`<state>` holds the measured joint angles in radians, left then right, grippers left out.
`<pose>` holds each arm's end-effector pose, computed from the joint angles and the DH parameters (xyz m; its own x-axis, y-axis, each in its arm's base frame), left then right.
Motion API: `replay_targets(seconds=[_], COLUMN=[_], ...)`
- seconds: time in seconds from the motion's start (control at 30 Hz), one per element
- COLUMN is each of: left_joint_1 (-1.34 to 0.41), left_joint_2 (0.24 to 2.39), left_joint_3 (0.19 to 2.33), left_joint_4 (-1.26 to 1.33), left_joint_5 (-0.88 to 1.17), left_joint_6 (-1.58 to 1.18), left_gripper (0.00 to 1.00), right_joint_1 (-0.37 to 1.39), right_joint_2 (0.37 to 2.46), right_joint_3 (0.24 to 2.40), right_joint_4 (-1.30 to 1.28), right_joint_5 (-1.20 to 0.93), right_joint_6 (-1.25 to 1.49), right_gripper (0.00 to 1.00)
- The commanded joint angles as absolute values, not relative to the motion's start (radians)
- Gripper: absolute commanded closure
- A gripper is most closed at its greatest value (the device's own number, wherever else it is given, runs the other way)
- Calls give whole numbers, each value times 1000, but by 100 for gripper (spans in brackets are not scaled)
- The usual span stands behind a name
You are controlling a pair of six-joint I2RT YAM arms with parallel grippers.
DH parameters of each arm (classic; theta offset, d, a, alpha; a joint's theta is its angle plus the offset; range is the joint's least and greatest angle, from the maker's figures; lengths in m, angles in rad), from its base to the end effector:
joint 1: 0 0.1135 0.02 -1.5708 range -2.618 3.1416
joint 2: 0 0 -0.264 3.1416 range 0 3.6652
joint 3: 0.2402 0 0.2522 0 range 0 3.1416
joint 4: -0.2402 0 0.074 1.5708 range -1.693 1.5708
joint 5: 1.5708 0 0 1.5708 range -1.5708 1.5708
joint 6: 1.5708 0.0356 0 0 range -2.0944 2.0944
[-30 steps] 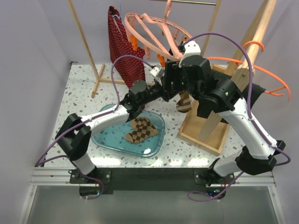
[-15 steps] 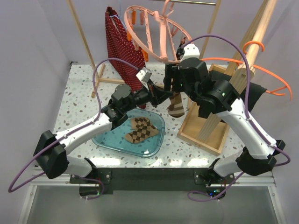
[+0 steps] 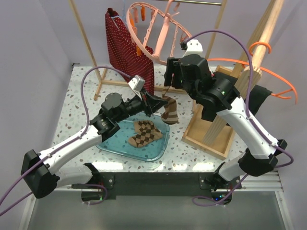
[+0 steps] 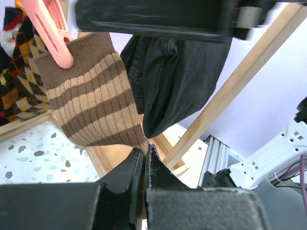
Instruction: Remove the socks clipped to the hanger
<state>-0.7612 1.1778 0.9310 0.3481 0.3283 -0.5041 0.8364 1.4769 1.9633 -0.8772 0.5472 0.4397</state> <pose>0.1935 -0.2002 0.3666 -0.3635 -0.2852 -0.8869 0.8105 0.3726 -0.4520 0.2016 0.1956 0.5041 -0.3636 0.1398 -0.9210 -0.1732 0.9613 0.2142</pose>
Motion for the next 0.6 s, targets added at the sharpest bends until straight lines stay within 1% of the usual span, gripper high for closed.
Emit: replay_targets(seconds=[0.0, 0.2, 0.37, 0.57], left_joint_1=[-756, -755, -755, -755], left_joint_2=[1131, 1101, 1063, 1049], left_joint_3=[916, 907, 899, 897], left_joint_4=[334, 319, 288, 279], left_joint_5=[316, 330, 324, 322], left_joint_6=[-477, -482, -471, -466], left_gripper=[100, 100, 100, 100], right_joint_1=[833, 822, 815, 804], right_joint_2=[1529, 1578, 1572, 1562], right_joint_3=[2028, 2057, 2040, 2019], right_joint_4=[-805, -796, -789, -775], right_joint_5=[565, 565, 565, 577], right_joint_6=[466, 469, 476, 469], right_gripper=[33, 34, 37, 38])
